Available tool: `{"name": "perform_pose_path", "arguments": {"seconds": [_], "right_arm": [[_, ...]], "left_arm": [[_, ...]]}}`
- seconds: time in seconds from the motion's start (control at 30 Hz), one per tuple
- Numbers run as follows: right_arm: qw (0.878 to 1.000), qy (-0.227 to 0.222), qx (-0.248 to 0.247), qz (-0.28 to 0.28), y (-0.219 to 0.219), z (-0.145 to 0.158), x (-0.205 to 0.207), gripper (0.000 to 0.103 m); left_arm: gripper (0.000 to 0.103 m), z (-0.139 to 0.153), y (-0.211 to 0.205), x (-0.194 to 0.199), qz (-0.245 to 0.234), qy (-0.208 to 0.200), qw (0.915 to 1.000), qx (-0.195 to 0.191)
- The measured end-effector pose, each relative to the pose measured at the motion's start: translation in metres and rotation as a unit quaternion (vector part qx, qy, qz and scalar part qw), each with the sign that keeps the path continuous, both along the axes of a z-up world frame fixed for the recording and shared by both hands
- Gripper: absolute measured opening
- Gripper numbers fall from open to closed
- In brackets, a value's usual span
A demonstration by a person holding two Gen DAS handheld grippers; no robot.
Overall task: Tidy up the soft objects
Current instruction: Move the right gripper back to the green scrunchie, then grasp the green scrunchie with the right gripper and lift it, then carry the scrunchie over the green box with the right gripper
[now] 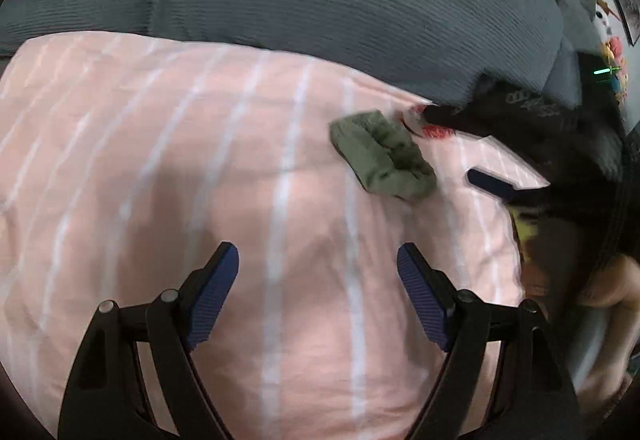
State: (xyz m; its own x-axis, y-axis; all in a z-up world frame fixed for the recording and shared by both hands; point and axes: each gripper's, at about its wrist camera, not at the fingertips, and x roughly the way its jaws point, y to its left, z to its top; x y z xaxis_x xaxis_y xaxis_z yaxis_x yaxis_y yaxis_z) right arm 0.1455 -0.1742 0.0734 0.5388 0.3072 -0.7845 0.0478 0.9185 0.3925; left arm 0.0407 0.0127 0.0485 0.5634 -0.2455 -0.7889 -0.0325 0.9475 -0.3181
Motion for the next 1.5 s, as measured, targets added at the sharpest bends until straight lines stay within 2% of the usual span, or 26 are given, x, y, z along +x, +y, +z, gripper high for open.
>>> {"name": "perform_pose_path", "arguments": {"seconds": [0.07,0.17,0.23,0.3,0.37,0.4,0.6,0.7,0.83,0.97,1.1,1.23,1.33,1.5], "right_arm": [[1.0,0.028,0.005,-0.01,0.006,-0.018,0.012,0.086],[1.0,0.024,-0.008,0.004,0.013,-0.026,0.017,0.085],[0.999,0.037,-0.02,0.004,0.015,-0.031,0.016,0.064],[0.998,0.055,0.001,0.002,0.011,-0.038,0.012,0.032],[0.998,0.067,0.001,0.006,0.007,-0.041,0.008,0.02],[0.998,0.065,-0.002,0.009,0.007,-0.04,0.004,0.018],[0.998,0.043,0.016,0.031,0.002,-0.01,-0.034,0.016],[0.998,0.036,0.02,0.045,0.004,0.004,-0.053,0.016],[0.997,0.026,0.052,0.05,0.002,0.015,-0.078,0.016],[0.996,0.024,0.068,0.046,-0.001,0.017,-0.099,0.016],[0.996,0.02,0.069,0.045,-0.002,0.022,-0.112,0.016],[0.998,-0.006,0.056,0.021,-0.009,0.035,-0.13,0.016],[0.998,-0.026,0.062,0.013,-0.019,0.046,-0.142,0.017],[0.996,-0.064,0.065,0.002,-0.036,0.067,-0.158,0.016]], "left_arm": [[0.081,0.004,0.008,-0.003,0.01,-0.006,0.9999,0.003],[0.081,0.007,0.017,0.0,0.016,0.006,0.9998,0.01],[0.081,0.011,0.021,-0.001,0.018,0.001,0.9998,0.002],[0.081,0.015,0.025,-0.004,0.025,-0.006,0.9997,-0.006],[0.081,0.017,0.022,-0.004,0.018,-0.007,0.9998,-0.002],[0.081,0.019,0.02,-0.006,0.016,-0.007,0.9998,0.0],[0.081,0.019,0.012,-0.014,-0.005,-0.017,0.9998,-0.013],[0.081,0.017,0.006,-0.02,-0.019,-0.017,0.9992,-0.031],[0.081,0.015,-0.005,-0.027,-0.045,-0.009,0.9964,-0.071],[0.078,0.018,-0.02,-0.034,-0.076,-0.024,0.9928,-0.089],[0.061,0.025,-0.034,-0.043,-0.101,-0.04,0.9898,-0.091],[0.043,0.038,-0.048,-0.054,-0.137,-0.065,0.9837,-0.096],[0.038,0.051,-0.059,-0.064,-0.164,-0.096,0.9774,-0.092],[0.037,0.072,-0.075,-0.074,-0.19,-0.132,0.9681,-0.095]]}}
